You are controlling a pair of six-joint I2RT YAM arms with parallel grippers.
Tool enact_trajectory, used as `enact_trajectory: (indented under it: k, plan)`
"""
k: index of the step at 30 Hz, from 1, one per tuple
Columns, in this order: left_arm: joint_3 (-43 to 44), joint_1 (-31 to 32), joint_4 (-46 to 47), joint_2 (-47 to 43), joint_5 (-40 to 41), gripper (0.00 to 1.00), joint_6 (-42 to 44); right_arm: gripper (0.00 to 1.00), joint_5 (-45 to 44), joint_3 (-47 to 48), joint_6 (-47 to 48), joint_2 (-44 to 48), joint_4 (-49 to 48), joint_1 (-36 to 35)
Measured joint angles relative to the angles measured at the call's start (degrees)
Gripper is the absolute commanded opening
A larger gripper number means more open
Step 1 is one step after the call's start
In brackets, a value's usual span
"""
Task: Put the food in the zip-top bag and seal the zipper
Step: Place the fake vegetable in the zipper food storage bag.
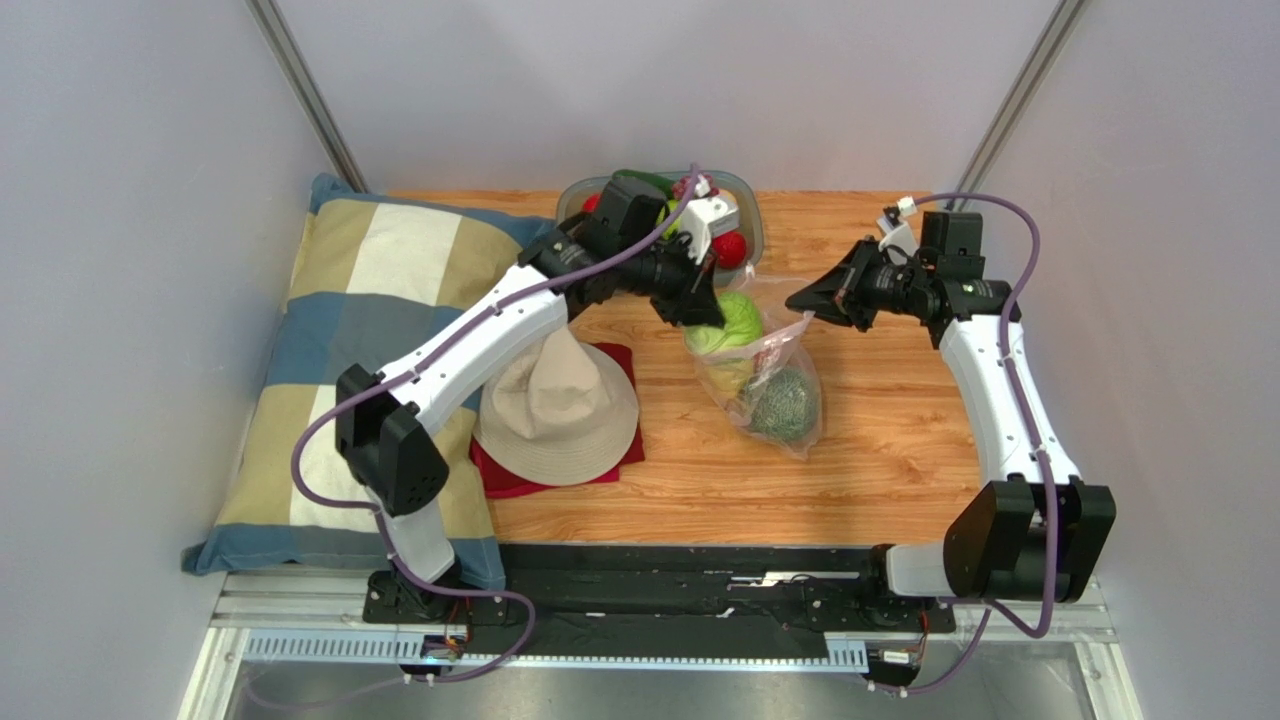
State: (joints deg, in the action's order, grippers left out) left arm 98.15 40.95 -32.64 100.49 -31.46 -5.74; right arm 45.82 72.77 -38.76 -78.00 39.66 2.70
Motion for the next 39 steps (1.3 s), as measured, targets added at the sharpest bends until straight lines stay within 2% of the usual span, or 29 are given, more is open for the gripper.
enact_trajectory:
  k: [3, 7, 12, 18, 21, 22, 24, 25, 26, 30, 34, 36, 39]
  plan:
    - [12.48, 1.95, -9.64, 3.72, 0.94, 0.11, 8.63, 0.0, 0.26, 0.0, 0.02, 0.52, -0.63, -0.22]
    - [25.22, 6.38, -20.39, 8.31, 2.91, 0.07, 18.18, 0.0, 0.9, 0.11, 0.04, 1.66, -1.42, -0.92]
    - [27.82, 11.61, -27.5, 11.45, 4.2, 0.06, 24.48, 0.0, 2.8, 2.03, 0.07, 1.7, -1.31, -1.62]
    - [29.18, 11.56, -30.73, 15.82, 5.55, 0.08, 27.43, 0.0, 4.46, 2.6, 1.16, 1.7, -0.68, -2.38]
    - [30.27, 11.23, -31.52, 16.98, 7.3, 0.38, 27.45, 0.0, 5.03, 2.6, 2.19, 1.7, -0.02, -2.69]
    - [30.4, 11.06, -31.56, 17.0, 7.43, 0.53, 27.04, 0.0, 5.22, 2.6, 2.54, 1.7, 0.04, -2.69]
    - [30.42, 10.16, -31.17, 16.68, 6.01, 0.76, 25.53, 0.0, 5.38, 2.6, 2.93, 1.77, 0.04, -2.69]
    - [29.94, 9.73, -30.38, 16.24, 4.85, 0.93, 24.3, 0.0, 5.55, 2.6, 3.19, 1.88, 0.04, -2.69]
    - [28.26, 8.96, -28.48, 15.15, 3.19, 0.96, 22.4, 0.0, 5.66, 2.6, 3.32, 1.97, 0.0, -2.69]
    - [18.56, 3.93, -21.53, 7.52, -1.92, 0.91, 15.21, 0.0, 5.99, 2.62, 3.91, 2.43, -0.24, -2.62]
    - [6.45, -2.58, -11.08, -1.84, -4.68, 0.67, 5.46, 0.0, 6.69, 2.69, 4.11, 2.45, -0.98, -2.34]
    - [-1.97, -6.73, -5.49, -6.67, -6.25, 0.65, -1.36, 0.0, 7.17, 2.71, 4.11, 2.45, -1.31, -2.12]
    - [-8.87, -11.3, -0.76, -8.02, -6.88, 0.63, -7.37, 0.0, 7.87, 2.71, 4.09, 2.45, -1.86, -1.86]
